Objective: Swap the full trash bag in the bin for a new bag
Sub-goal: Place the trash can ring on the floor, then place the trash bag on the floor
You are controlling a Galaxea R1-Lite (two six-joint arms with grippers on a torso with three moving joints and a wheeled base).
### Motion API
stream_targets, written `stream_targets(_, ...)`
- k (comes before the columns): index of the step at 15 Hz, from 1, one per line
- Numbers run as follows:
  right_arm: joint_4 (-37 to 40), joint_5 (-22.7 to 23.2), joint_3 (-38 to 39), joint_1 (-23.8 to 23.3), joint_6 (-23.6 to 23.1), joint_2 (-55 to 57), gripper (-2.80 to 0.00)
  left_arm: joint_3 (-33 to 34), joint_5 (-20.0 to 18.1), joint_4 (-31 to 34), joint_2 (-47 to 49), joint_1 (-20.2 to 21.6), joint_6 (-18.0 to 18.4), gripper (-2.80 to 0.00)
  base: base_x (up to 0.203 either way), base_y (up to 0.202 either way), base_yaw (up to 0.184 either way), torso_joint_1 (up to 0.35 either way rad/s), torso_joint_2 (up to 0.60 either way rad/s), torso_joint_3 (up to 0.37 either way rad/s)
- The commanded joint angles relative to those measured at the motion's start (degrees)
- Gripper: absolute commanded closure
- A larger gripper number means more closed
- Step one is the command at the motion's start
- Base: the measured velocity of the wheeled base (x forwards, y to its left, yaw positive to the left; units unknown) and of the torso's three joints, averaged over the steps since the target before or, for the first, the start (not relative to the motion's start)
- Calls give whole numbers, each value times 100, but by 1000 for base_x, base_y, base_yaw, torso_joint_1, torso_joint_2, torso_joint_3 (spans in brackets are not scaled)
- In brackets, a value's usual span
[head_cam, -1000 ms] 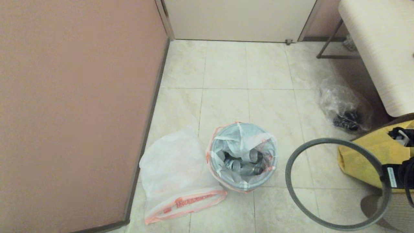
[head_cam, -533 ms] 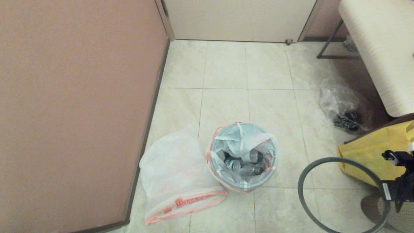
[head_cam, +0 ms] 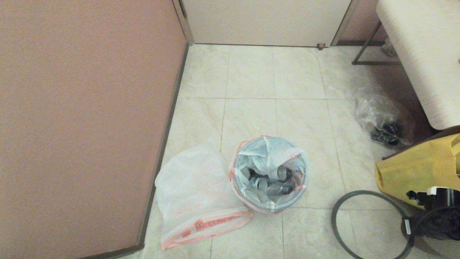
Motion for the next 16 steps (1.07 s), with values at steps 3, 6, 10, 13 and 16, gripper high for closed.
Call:
stream_targets(3,21,84,-54,-155,-142,451,-280,0,2,1,7,1,1,0,0,0,0,0,0,0)
stream_targets(6,168,48,189,-257,-149,291,-280,0,2,-2,7,1,1,0,0,0,0,0,0,0)
stream_targets(10,156,116,872,-226,-145,-696,-280,0,2,2,7,1,1,0,0,0,0,0,0,0)
stream_targets(13,159,191,1530,239,-115,-1863,-280,0,2,3,7,1,1,0,0,0,0,0,0,0)
stream_targets(16,176,222,1901,1151,109,-2690,0,0,2,0,7,1,1,0,0,0,0,0,0,0)
